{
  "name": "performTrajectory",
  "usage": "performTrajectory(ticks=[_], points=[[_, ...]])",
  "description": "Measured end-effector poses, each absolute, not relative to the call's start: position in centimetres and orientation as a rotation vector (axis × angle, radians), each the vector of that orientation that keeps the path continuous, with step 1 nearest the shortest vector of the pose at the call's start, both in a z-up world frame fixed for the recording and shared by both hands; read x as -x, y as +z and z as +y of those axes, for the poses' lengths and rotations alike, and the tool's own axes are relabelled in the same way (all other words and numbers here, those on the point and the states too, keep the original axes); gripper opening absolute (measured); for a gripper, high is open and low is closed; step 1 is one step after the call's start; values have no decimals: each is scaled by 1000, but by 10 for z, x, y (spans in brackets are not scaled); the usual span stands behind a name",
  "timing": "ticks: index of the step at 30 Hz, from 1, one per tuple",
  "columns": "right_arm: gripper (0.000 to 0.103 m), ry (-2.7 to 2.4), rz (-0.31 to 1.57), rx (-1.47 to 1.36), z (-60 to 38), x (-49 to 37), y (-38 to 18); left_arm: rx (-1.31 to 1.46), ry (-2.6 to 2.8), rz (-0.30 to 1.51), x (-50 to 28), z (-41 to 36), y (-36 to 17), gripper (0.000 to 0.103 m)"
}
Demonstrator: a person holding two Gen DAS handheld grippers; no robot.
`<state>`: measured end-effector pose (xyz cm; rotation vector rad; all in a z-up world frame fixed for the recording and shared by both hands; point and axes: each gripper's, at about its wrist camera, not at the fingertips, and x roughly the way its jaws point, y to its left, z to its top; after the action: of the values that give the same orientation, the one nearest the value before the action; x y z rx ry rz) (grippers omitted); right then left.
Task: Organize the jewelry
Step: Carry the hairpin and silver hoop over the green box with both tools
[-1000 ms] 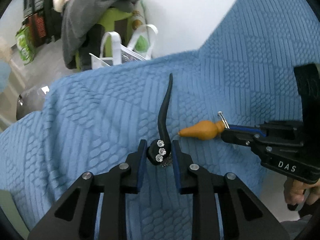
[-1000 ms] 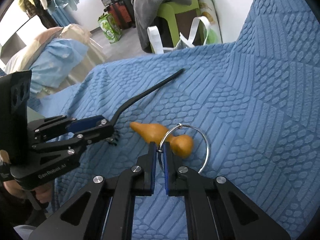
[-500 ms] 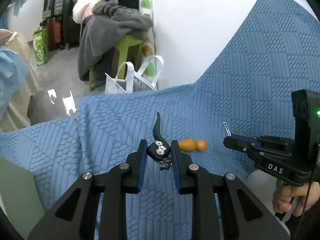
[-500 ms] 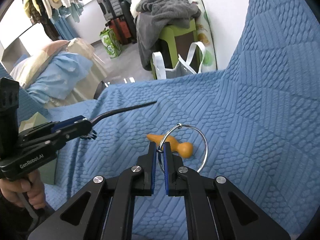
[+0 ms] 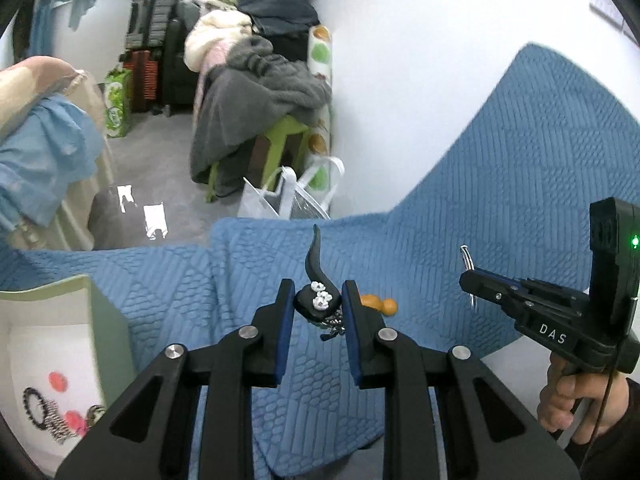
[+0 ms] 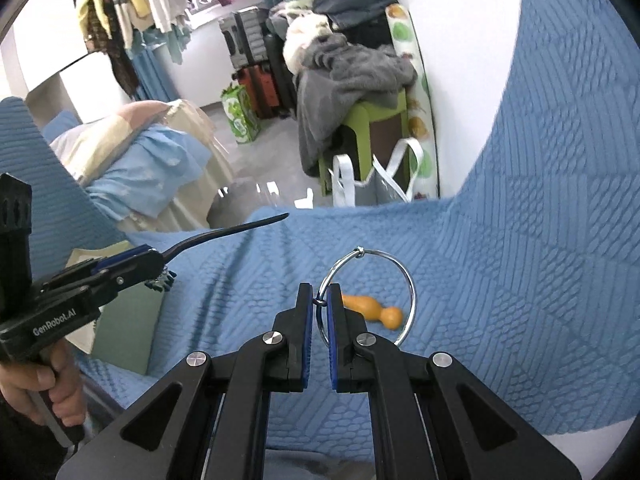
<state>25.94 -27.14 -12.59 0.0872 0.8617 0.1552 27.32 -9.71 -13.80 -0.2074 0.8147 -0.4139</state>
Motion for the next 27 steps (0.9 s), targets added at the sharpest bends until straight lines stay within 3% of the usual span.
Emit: performTrajectory(ticks=[15,27], points=[[3,260,742,-11,-185,-259,-57,224,-295,662,-232,-8,-54,24],[3,401,720,54,-80,-261,-42,271,-182,609,-202,84,-43,24]])
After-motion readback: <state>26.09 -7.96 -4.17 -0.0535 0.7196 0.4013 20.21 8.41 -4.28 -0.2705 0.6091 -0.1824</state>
